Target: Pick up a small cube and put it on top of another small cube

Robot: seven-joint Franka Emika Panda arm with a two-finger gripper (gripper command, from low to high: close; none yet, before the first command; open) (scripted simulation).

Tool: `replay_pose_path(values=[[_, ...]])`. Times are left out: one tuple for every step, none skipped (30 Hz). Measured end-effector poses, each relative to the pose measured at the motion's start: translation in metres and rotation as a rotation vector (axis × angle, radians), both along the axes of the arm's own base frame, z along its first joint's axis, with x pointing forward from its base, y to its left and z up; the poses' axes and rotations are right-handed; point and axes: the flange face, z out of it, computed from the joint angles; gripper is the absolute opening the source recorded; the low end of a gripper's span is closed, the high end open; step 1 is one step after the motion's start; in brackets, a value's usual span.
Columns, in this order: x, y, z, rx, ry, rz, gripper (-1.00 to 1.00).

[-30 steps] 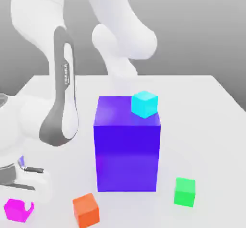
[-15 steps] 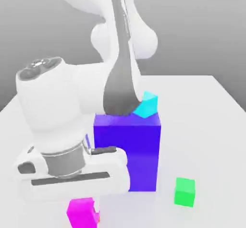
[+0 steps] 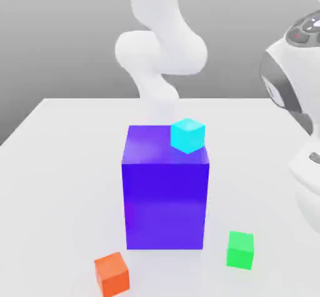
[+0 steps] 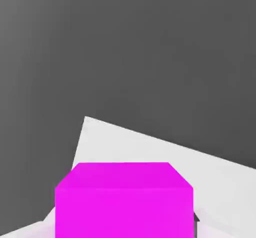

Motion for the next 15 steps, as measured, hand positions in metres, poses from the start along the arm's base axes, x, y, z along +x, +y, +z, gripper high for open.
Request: replay_pose_path(values=[[-0.008, 0.014, -0.003, 0.001, 0.019, 0.008, -1.00], [-0.016, 0.027, -0.007, 0.001, 0.038, 0.015, -1.00], [-0.025, 0.040, -0.010, 0.001, 0.057, 0.022, -1.00], [-0.034, 0.052, -0.014, -0.001, 0.075, 0.029, -1.00], [-0.043, 0.064, -0.018, -0.003, 0.094, 0.035, -1.00], [-0.052, 0.076, -0.022, -0.006, 0.112, 0.042, -1.00], [-0.062, 0.088, -0.025, -0.010, 0.130, 0.048, -1.00], [-0.072, 0.099, -0.029, -0.013, 0.147, 0.053, -1.00], [-0.082, 0.110, -0.032, -0.018, 0.165, 0.059, -1.00], [-0.093, 0.120, -0.036, -0.023, 0.182, 0.065, -1.00], [-0.104, 0.131, -0.039, -0.029, 0.198, 0.070, -1.00], [-0.115, 0.141, -0.043, -0.035, 0.214, 0.075, -1.00], [-0.126, 0.150, -0.046, -0.041, 0.230, 0.080, -1.00], [-0.137, 0.160, -0.049, -0.048, 0.246, 0.084, -1.00], [-0.149, 0.169, -0.053, -0.055, 0.261, 0.089, -1.00]])
